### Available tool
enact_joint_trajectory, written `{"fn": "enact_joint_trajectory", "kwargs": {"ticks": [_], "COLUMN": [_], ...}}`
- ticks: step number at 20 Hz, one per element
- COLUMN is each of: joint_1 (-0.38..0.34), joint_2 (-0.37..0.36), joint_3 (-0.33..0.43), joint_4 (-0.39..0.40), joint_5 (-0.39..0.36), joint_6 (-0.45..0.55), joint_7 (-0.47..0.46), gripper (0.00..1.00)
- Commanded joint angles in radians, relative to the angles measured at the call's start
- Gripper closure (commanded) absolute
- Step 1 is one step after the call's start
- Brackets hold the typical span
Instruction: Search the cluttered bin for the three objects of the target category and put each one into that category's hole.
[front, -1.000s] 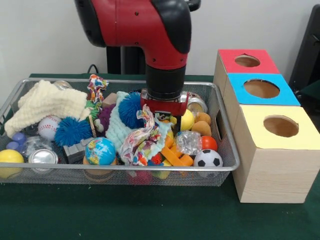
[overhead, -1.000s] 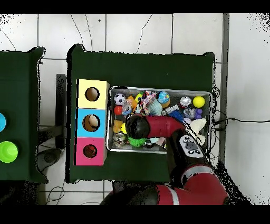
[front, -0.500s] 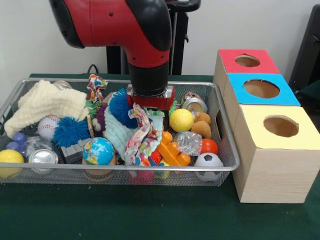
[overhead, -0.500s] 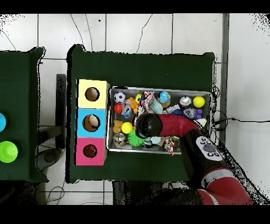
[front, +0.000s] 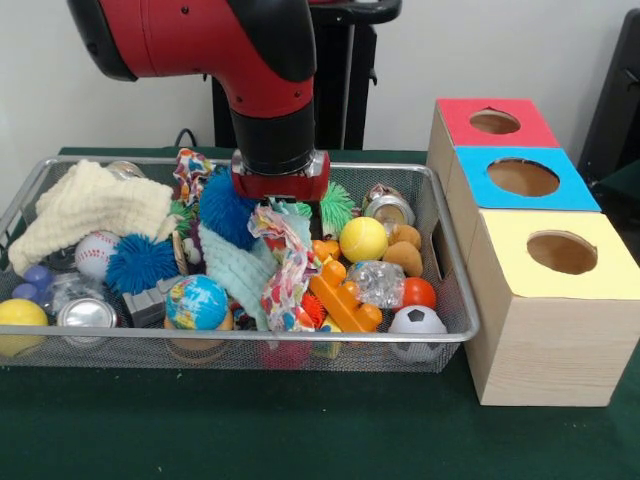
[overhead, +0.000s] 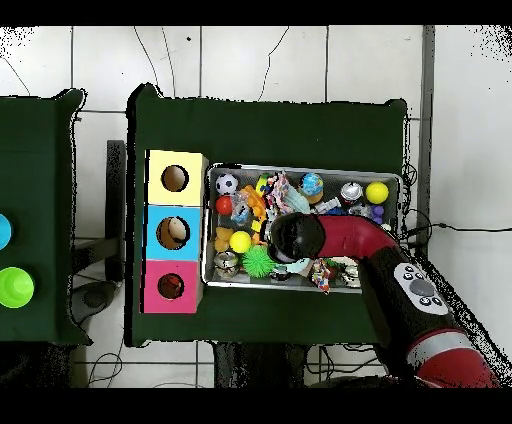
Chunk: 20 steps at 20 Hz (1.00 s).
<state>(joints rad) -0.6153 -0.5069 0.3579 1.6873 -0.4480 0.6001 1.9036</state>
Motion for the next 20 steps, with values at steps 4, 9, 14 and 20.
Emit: {"fn": "enact_joint_trajectory", "kwargs": {"ticks": [4,9,14,20], "joint_1": [-0.048,-0.044,-0.034,0.043], "joint_2": [-0.018,0.004,-0.014,-0.182], "joint_3": [0.075,0.085,0.113,0.132], "joint_4": [0.051,0.045,0.095,0.196], "joint_5": [-0.124,-0.138,-0.124,-0.063], "joint_6": [0.103,0.089,0.069,0.078], "joint_7": [-0.268,-0.244,-0.197,-0.075], "gripper": [0.00,0.00,0.00,0.00]}}
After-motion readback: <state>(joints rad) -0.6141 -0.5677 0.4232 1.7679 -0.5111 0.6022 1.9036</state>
